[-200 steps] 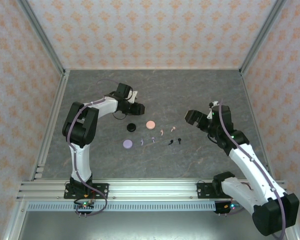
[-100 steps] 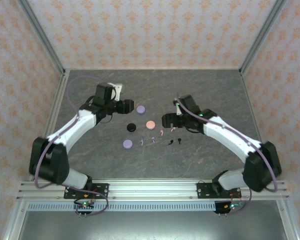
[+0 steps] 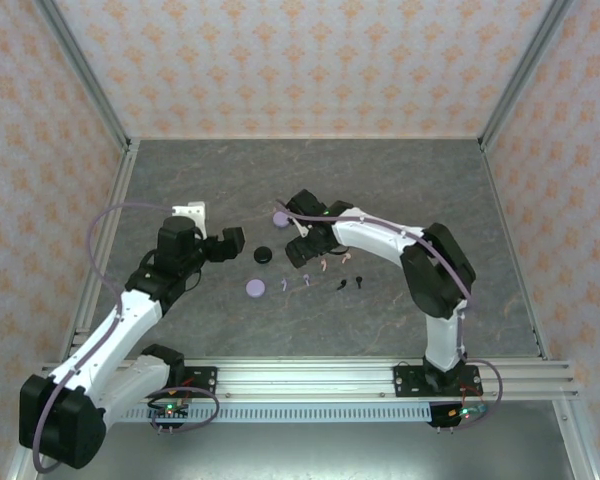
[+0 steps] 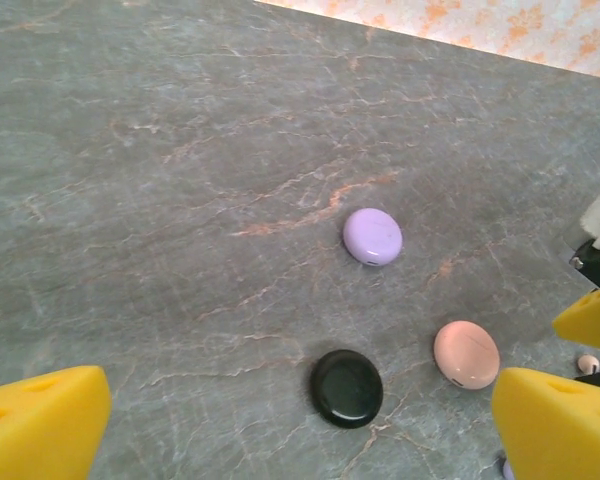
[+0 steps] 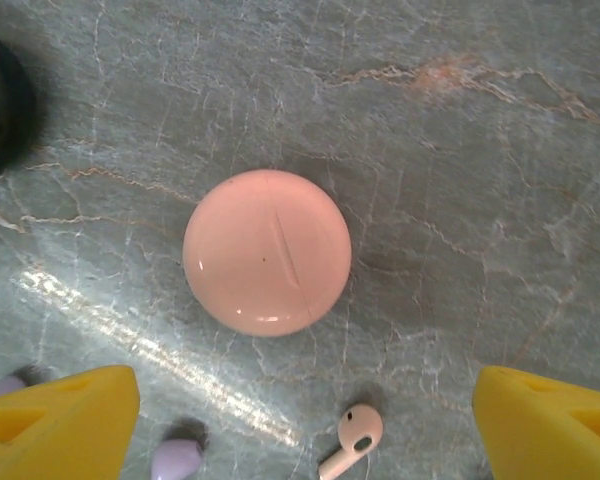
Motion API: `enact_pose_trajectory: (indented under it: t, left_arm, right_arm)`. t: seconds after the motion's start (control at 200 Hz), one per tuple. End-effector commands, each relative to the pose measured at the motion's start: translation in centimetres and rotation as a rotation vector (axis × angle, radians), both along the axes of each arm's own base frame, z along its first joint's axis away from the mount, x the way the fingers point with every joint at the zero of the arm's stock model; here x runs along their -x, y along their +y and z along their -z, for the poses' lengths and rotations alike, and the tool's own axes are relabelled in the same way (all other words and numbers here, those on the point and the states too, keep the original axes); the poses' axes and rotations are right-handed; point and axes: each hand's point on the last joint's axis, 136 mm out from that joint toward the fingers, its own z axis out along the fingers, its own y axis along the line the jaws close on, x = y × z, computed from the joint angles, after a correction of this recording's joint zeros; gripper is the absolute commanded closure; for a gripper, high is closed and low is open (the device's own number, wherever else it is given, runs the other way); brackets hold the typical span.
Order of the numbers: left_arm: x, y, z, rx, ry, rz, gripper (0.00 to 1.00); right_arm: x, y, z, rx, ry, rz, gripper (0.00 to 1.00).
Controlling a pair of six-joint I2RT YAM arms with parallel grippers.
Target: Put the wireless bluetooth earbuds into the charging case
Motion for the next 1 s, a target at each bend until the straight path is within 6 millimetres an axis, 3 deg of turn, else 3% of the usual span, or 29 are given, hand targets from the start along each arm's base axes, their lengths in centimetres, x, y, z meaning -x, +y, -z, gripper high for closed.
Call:
enact_pose_trajectory:
  t: [0.0,0.22,0.591,0.996]
  left_arm:
    - [0.9,2.0,1.4,-0.025,0.024,-0.092,0.00]
    - [1.3,2.6,2.1,-0.047,0.035,-0.110,0.00]
    - [1.0,2.4,1.9,-0.037,0.031,-0.106,0.00]
    - [0.8,1.9,1.8,-0.025,0.033,-0.087,0.00]
  right_arm:
    - [0.1,0.5,0.6,0.054,0.023,-0.075,0.14]
    - [-0.3,1.7,2.5,0.072,0.062,-0.112,0.20]
    - [-0.8,2.5,4.1,0.076,0.088,-0.136,0.37]
    - [-1.3,2.2,5.0,0.109,0.077,-0.133,0.32]
